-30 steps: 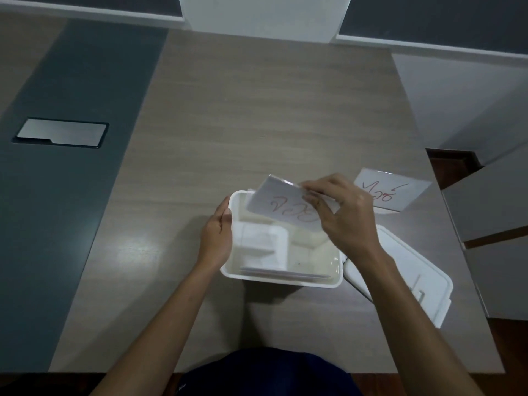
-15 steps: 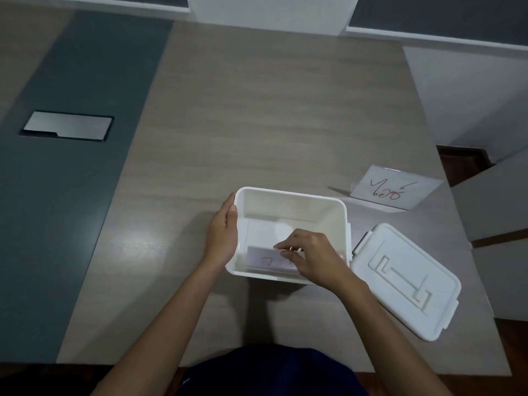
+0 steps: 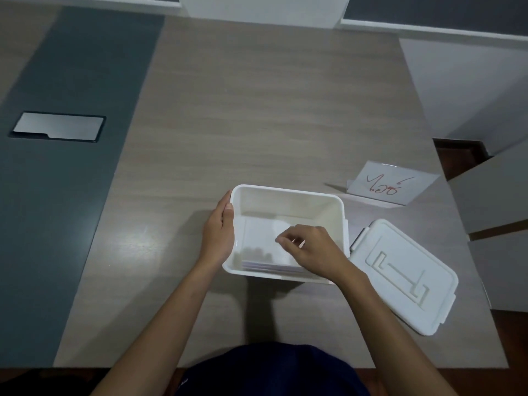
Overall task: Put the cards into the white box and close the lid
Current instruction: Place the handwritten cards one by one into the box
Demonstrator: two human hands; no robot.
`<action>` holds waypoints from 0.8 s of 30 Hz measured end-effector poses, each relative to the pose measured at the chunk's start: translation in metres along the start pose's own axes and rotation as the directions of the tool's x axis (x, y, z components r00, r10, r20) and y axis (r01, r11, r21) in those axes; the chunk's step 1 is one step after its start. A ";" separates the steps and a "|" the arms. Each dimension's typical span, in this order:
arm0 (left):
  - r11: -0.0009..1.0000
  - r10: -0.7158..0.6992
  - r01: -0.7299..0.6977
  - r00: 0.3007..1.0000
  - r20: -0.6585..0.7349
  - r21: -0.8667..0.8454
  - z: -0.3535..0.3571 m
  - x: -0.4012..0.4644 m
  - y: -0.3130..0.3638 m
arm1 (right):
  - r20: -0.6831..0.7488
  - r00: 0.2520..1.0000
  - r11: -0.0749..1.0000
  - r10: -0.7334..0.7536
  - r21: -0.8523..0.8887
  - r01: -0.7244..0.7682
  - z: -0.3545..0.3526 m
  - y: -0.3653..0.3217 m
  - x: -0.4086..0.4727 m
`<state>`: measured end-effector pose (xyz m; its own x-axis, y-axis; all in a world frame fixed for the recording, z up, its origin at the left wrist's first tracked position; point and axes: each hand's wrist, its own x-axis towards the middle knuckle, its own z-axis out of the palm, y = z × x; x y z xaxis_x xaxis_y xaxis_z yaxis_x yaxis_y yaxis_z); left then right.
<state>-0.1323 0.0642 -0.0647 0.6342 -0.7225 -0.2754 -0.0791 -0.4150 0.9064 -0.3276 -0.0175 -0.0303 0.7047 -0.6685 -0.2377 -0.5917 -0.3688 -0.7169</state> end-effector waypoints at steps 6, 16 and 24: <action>1.000 -0.008 0.008 1.000 -0.005 0.010 0.000 0.001 0.001 | -0.388 0.920 0.998 -0.050 -0.055 0.031 -0.035 0.022 0.025; 1.000 -0.008 0.008 1.000 0.020 0.001 0.011 0.006 0.005 | -0.636 0.730 0.831 0.250 -0.246 -0.499 -0.122 0.119 0.063; 1.000 0.004 -0.004 1.000 0.030 0.008 0.013 0.008 0.010 | -0.644 0.739 0.805 0.199 -0.323 -0.498 -0.150 0.150 0.055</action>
<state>-0.1384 0.0471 -0.0621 0.6102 -0.7406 -0.2813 -0.0879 -0.4162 0.9050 -0.4361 -0.2060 -0.0525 0.1507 -0.9831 0.1043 -0.9535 -0.1724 -0.2474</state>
